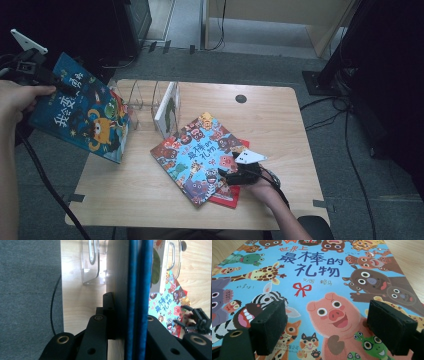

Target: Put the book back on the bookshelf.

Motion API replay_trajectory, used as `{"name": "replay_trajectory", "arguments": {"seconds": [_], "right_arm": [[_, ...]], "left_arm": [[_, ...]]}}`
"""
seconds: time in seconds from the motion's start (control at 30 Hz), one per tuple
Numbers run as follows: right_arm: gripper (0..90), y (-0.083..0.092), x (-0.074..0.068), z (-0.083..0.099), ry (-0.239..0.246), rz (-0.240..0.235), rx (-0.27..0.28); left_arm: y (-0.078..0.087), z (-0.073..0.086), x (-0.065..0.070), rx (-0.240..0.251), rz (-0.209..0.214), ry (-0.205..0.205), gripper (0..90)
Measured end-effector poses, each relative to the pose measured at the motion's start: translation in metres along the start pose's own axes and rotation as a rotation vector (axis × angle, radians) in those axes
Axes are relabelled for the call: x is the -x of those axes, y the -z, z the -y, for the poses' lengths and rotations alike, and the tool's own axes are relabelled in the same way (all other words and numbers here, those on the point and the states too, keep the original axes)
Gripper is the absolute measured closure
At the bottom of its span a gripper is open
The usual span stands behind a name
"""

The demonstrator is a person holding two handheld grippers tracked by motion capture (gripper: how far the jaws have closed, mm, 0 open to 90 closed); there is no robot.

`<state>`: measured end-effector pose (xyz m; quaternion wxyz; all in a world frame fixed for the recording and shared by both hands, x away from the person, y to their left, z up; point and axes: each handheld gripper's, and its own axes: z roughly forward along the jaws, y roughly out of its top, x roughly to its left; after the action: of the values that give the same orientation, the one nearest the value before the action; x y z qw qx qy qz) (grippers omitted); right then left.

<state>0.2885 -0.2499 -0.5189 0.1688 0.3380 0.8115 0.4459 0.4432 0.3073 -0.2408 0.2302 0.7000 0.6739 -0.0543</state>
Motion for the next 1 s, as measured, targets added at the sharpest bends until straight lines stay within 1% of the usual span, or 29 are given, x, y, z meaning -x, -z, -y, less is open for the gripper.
{"name": "replay_trajectory", "arguments": {"seconds": [0.03, 0.07, 0.13, 0.2, 0.23, 0.33, 0.4, 0.5, 0.53, 0.6, 0.67, 0.7, 0.77, 0.83, 0.87, 0.9, 0.93, 1.0], "right_arm": [[16.2, 0.000, 0.000, 0.000, -0.002, 0.000, -0.002], [16.6, 0.000, 0.000, -0.001, 0.003, 0.000, -0.002], [16.7, 0.000, -0.001, -0.001, -0.001, 0.004, -0.008], [17.2, 0.000, -0.002, -0.001, -0.009, 0.008, -0.009], [17.8, 0.000, -0.002, -0.001, -0.010, 0.008, -0.008], [18.7, 0.001, -0.003, -0.001, -0.006, 0.010, -0.007], [18.9, 0.001, -0.003, -0.001, -0.002, 0.008, -0.008], [18.9, 0.001, -0.004, -0.001, -0.004, 0.008, -0.006], [18.7, 0.001, -0.004, -0.001, -0.004, 0.010, -0.004], [18.7, 0.000, -0.005, -0.001, -0.005, 0.010, -0.002], [18.7, 0.000, -0.006, -0.001, -0.005, 0.006, -0.001], [18.8, 0.000, -0.006, -0.001, -0.005, 0.006, -0.001], [18.9, 0.000, -0.006, -0.001, -0.003, 0.008, 0.001], [18.9, 0.000, -0.007, 0.000, -0.004, 0.009, 0.002], [18.9, 0.001, -0.007, 0.000, 0.000, 0.006, -0.001], [18.9, 0.001, -0.007, 0.000, -0.002, 0.003, -0.004], [19.1, 0.001, -0.008, 0.000, -0.002, 0.004, -0.001], [19.3, 0.002, -0.008, 0.002, -0.003, 0.000, 0.010]], "left_arm": [[-0.001, -0.002, 0.001, 0.006, -0.001, 0.008, 83.7], [-0.002, -0.004, 0.002, 0.002, -0.005, 0.002, 83.7], [-0.007, -0.009, 0.005, -0.002, -0.006, 0.010, 83.7], [-0.011, -0.013, 0.007, -0.007, -0.004, 0.001, 83.7], [-0.013, -0.015, 0.008, -0.009, -0.011, 0.002, 83.7], [-0.017, -0.021, 0.007, -0.020, -0.018, -0.002, 83.7], [-0.019, -0.024, 0.005, -0.020, -0.019, 0.007, 83.8], [-0.020, -0.029, 0.002, -0.022, -0.020, 0.007, 83.7], [-0.021, -0.031, 0.001, -0.028, -0.021, 0.015, 83.7], [-0.021, -0.035, 0.000, -0.033, -0.026, 0.007, 83.7], [-0.021, -0.038, 0.000, -0.037, -0.027, 0.012, 83.6], [-0.021, -0.039, -0.002, -0.048, -0.031, 0.004, 83.7], [-0.022, -0.043, -0.002, -0.037, -0.036, 0.017, 83.7], [-0.024, -0.046, -0.001, -0.035, -0.045, 0.011, 83.6], [-0.025, -0.047, -0.001, -0.044, -0.048, 0.002, 83.6], [-0.028, -0.049, 0.000, -0.039, -0.045, 0.007, 83.3], [-0.030, -0.050, 0.000, -0.045, -0.045, -0.001, 83.3], [-0.034, -0.051, 0.001, -0.048, -0.036, -0.005, 83.4]]}}
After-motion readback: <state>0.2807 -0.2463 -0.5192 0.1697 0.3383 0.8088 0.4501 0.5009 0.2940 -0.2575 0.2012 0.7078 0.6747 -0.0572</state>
